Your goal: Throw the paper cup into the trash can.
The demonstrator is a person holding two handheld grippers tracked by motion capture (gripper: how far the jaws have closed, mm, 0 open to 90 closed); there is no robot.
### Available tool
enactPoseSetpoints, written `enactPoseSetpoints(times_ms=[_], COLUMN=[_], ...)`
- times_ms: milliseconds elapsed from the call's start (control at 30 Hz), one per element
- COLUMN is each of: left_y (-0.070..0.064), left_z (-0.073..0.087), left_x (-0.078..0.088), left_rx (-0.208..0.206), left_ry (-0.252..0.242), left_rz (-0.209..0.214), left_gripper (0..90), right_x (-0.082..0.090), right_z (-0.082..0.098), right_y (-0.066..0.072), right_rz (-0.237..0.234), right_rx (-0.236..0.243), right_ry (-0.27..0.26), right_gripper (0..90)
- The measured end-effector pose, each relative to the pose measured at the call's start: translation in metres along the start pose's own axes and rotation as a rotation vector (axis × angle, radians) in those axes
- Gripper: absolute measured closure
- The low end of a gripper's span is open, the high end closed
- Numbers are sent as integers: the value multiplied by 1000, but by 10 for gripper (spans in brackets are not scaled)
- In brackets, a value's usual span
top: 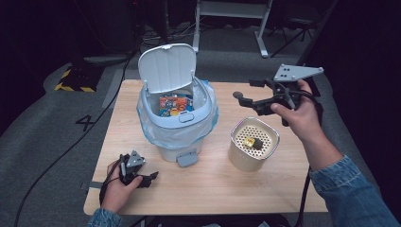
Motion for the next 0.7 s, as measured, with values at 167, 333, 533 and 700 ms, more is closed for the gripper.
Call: enactPoseSetpoints(times_ms=[167,333,533,700], left_y=[1,0,0,0], left_z=[0,1,1,1], left_x=[0,0,1,1], left_rx=[-12,-3,-2,-5], left_ry=[-1,-4,-4,-4], left_rz=[4,9,7,5], left_gripper=[186,186,186,186], right_x=[26,49,69,80], right_z=[13,33,54,71], right_y=[-9,-18,-24,-29], right_rz=[31,64,92,104], right_rx=[-19,-35,-61,-72], right_ry=[26,74,94,115], right_gripper=[232,258,263,266])
Point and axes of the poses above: each handheld gripper's, and its own axes: x roughly backward along the jaws, z roughly out of its underside, y roughly to its left, the point moved 3 cm from there along -x, roughly forward along the jaws, and after that the axes turned 11 degrees about -x, right-handed, at the moved point
